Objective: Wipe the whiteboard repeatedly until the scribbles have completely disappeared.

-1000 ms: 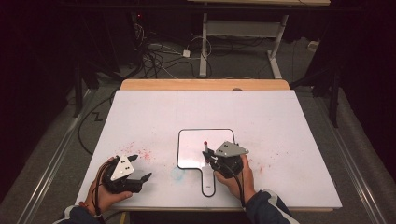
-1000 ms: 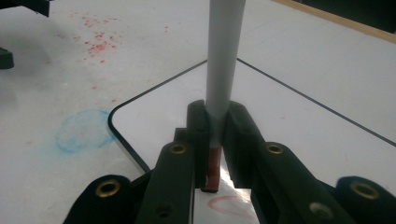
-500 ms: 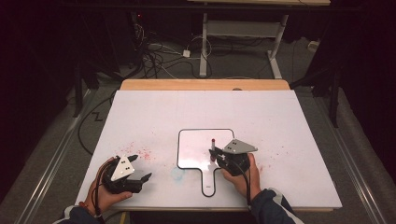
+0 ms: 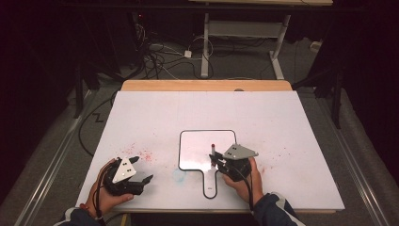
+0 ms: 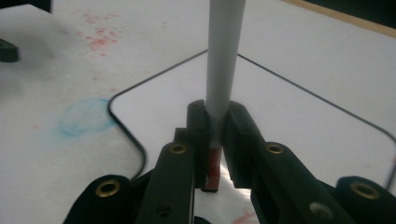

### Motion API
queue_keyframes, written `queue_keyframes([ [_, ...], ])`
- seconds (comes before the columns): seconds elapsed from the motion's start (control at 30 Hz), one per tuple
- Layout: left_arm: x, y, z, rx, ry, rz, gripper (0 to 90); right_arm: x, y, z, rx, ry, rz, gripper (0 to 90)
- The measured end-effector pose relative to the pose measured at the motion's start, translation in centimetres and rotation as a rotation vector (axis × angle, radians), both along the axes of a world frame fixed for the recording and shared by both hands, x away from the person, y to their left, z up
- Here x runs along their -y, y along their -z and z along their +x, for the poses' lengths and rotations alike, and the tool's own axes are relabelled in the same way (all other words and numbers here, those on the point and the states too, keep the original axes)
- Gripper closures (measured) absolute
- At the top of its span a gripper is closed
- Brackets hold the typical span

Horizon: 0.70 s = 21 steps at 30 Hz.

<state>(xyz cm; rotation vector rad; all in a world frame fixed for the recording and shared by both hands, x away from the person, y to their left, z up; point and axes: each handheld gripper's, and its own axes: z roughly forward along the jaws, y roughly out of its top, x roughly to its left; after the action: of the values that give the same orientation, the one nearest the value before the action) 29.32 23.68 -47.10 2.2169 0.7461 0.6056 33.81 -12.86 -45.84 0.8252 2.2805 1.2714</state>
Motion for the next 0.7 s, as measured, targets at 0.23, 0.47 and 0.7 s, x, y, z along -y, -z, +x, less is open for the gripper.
queue_keyframes([
  [0.23,-0.1,0.0,-0.1,0.002,0.001,-0.001,19.5,1.1,-0.1,0.4,0.033,0.039,-0.043,82.1],
  [0.47,0.0,0.0,0.0,0.001,0.001,0.001,19.5,1.9,-0.1,1.0,0.025,0.056,-0.024,82.1],
  [0.7,0.0,0.0,0.0,0.001,0.004,0.001,19.5,2.5,-0.2,1.6,0.051,0.083,-0.056,82.1],
])
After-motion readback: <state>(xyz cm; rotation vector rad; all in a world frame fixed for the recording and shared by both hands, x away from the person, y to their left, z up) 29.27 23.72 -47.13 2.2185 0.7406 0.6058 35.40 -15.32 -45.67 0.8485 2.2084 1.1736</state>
